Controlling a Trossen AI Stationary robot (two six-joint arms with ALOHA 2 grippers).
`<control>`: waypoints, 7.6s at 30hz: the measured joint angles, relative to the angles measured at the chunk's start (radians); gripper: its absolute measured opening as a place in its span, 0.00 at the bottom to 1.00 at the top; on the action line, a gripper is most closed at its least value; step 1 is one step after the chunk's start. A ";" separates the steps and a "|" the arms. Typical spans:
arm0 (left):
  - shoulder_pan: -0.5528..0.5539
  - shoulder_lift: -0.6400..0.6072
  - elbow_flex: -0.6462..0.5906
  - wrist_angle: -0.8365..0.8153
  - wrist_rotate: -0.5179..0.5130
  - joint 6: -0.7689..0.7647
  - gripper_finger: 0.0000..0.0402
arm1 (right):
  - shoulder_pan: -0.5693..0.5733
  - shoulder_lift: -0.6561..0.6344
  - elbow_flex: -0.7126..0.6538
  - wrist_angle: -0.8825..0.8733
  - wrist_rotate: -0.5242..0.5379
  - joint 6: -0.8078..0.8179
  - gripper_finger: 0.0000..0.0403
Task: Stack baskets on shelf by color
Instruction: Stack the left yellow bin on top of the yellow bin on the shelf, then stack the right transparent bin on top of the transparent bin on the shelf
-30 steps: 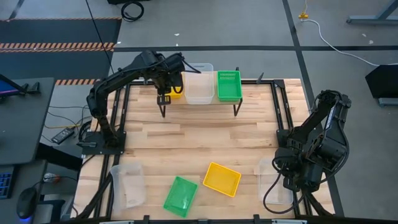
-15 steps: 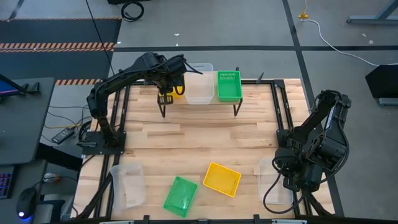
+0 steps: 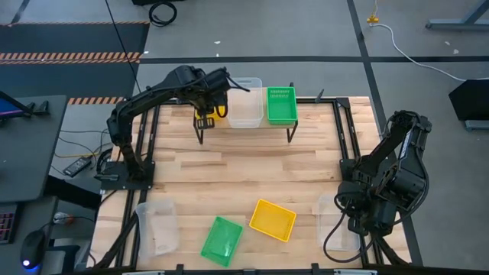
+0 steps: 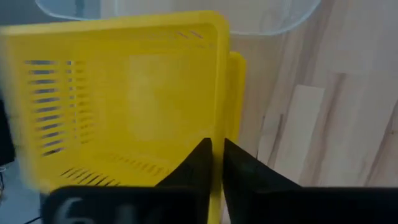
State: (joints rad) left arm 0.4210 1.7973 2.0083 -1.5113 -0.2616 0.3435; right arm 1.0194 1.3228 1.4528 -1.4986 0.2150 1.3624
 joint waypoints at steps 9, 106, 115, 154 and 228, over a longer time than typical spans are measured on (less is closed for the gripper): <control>0.000 0.002 0.000 0.003 0.009 -0.019 0.23 | 0.000 0.000 0.000 0.000 0.017 0.000 0.36; -0.244 -0.285 -0.148 0.183 0.019 -0.344 0.25 | 0.140 0.122 -0.396 0.795 -0.210 0.280 0.54; -0.410 -0.376 -0.148 0.361 0.018 -0.587 0.25 | 0.137 0.297 -0.393 0.826 -0.347 0.128 0.54; -0.762 -0.382 -0.148 0.580 -0.299 -0.854 0.17 | -0.021 0.135 -0.296 0.453 -0.185 -0.284 0.01; -0.797 -0.323 -0.148 0.547 -0.213 -0.940 0.15 | 0.154 0.230 -0.475 0.662 -0.185 0.003 0.63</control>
State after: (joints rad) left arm -0.3756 1.4746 1.8603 -0.9646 -0.4744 -0.5961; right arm 1.1735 1.5528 0.9775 -0.8366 0.0297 1.3650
